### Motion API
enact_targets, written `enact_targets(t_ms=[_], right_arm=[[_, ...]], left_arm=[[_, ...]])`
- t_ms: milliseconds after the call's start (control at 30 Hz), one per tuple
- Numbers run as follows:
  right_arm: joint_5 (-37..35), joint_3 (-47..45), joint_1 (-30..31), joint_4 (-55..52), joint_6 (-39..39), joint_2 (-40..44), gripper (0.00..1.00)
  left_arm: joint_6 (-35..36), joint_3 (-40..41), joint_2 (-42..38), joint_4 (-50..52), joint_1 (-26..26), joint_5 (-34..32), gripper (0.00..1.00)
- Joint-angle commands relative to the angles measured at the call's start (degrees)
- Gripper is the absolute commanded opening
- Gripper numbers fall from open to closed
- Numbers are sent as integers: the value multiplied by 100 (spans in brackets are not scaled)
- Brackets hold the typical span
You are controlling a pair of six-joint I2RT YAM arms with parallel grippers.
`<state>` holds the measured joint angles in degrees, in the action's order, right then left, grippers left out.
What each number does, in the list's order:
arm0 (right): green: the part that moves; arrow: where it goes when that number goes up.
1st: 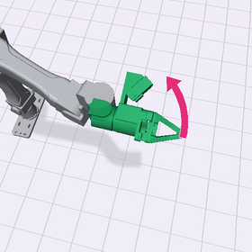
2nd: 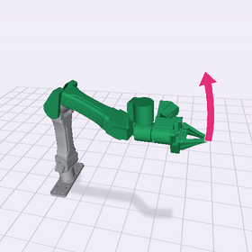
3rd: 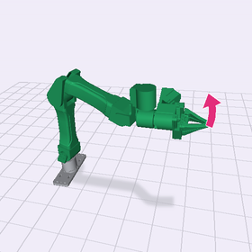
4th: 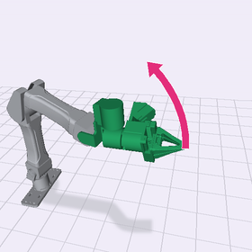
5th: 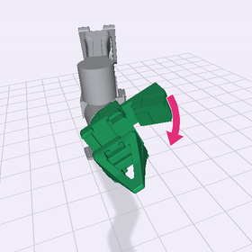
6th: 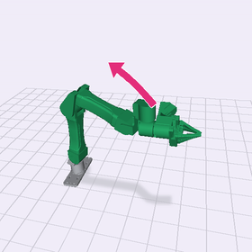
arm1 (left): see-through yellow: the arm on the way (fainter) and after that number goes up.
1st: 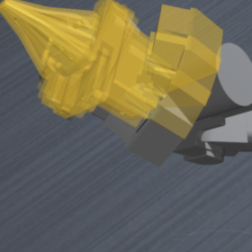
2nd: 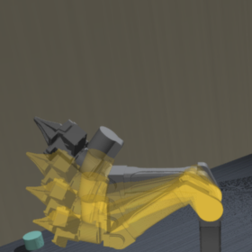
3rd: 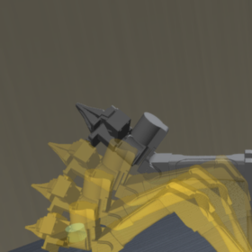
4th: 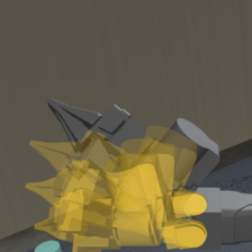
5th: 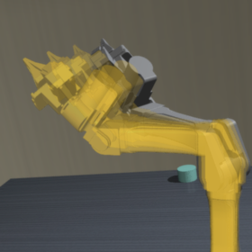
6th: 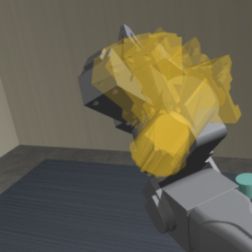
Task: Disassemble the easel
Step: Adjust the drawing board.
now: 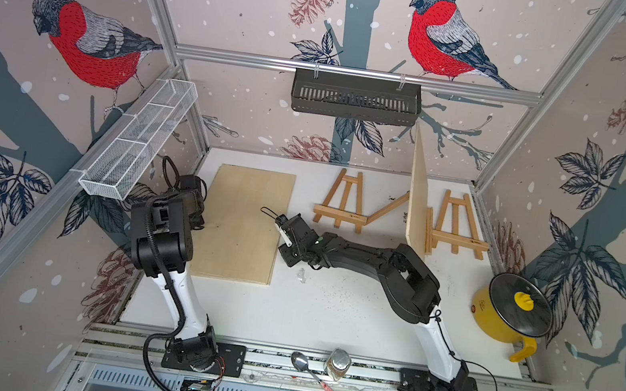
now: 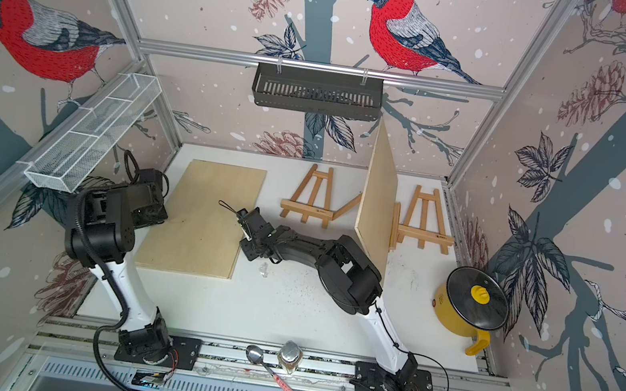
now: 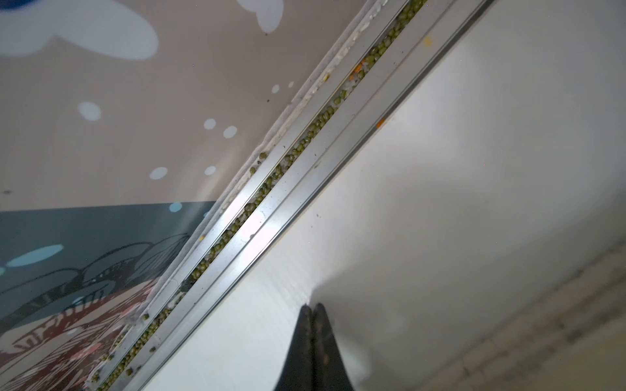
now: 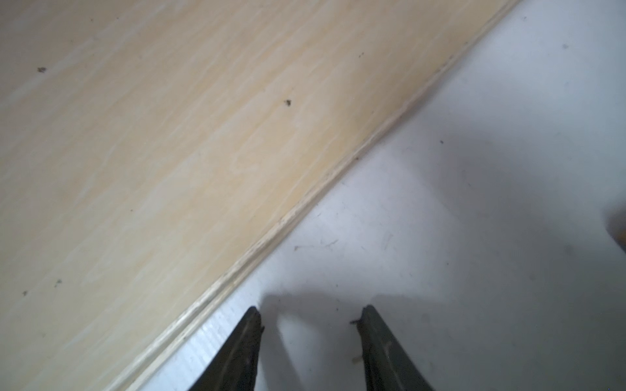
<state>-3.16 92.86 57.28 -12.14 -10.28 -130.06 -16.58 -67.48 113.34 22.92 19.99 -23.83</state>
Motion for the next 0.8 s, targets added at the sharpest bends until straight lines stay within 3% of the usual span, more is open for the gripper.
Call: enact_targets(t_ms=[0,467,767], right_arm=[[-1,-29,-62,-847,3,-142,49],[52,43,-217,-797,35,-228,51],[88,32,-270,-766,31,-265,52]], left_arm=[[-46,245,215,1364,-4,2106,0],[-91,312,51,1474,-56,2240,0],[-154,252,-499,1641,-78,2173,0]])
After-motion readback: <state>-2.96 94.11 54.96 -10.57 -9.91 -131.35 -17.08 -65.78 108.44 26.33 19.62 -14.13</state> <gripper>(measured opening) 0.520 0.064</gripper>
